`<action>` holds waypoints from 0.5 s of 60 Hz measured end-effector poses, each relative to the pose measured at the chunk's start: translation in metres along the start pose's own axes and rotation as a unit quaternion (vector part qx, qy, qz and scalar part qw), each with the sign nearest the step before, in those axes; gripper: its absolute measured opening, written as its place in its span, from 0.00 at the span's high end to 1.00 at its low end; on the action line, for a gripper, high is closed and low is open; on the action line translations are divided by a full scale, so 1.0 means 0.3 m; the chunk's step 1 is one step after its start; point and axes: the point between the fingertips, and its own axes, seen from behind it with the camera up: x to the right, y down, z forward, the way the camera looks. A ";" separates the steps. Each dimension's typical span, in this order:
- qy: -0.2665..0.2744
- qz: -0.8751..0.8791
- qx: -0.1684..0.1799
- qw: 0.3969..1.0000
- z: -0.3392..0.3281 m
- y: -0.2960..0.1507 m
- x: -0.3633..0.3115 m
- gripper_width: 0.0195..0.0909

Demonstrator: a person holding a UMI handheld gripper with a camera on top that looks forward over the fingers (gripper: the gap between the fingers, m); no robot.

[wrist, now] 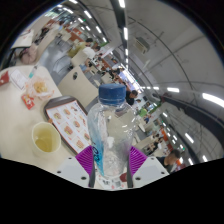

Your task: Pour water

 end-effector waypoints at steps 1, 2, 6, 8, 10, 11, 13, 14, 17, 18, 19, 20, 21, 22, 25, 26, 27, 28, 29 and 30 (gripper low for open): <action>-0.006 0.026 -0.001 1.000 0.000 0.009 -0.002 0.68; -0.013 0.051 -0.002 0.999 0.001 0.019 -0.004 0.68; -0.038 0.151 -0.010 0.988 0.015 0.059 -0.040 0.68; -0.053 0.198 -0.011 0.979 0.027 0.078 -0.058 0.68; -0.065 0.238 -0.013 0.969 0.043 0.101 -0.076 0.68; -0.069 0.256 -0.015 0.964 0.053 0.113 -0.092 0.68; -0.082 0.282 -0.016 0.956 0.069 0.133 -0.114 0.68; -0.088 0.293 -0.016 0.952 0.079 0.141 -0.126 0.68; -0.098 0.322 -0.020 0.941 0.102 0.176 -0.155 0.68; -0.099 0.330 -0.021 0.939 0.113 0.182 -0.180 0.68; -0.101 0.335 -0.021 0.936 0.119 0.191 -0.190 0.68; -0.103 0.342 -0.021 0.934 0.125 0.197 -0.201 0.68; -0.105 0.348 -0.022 0.931 0.130 0.204 -0.212 0.68; -0.107 0.355 -0.023 0.929 0.136 0.211 -0.222 0.68; -0.115 0.373 -0.026 0.920 0.149 0.236 -0.247 0.68; -0.116 0.379 -0.028 0.918 0.152 0.244 -0.256 0.68; -0.117 0.384 -0.031 0.915 0.156 0.253 -0.265 0.68; -0.117 0.389 -0.034 0.913 0.159 0.262 -0.274 0.68; -0.118 0.395 -0.036 0.910 0.161 0.269 -0.283 0.68; -0.120 0.400 -0.040 0.908 0.163 0.279 -0.296 0.68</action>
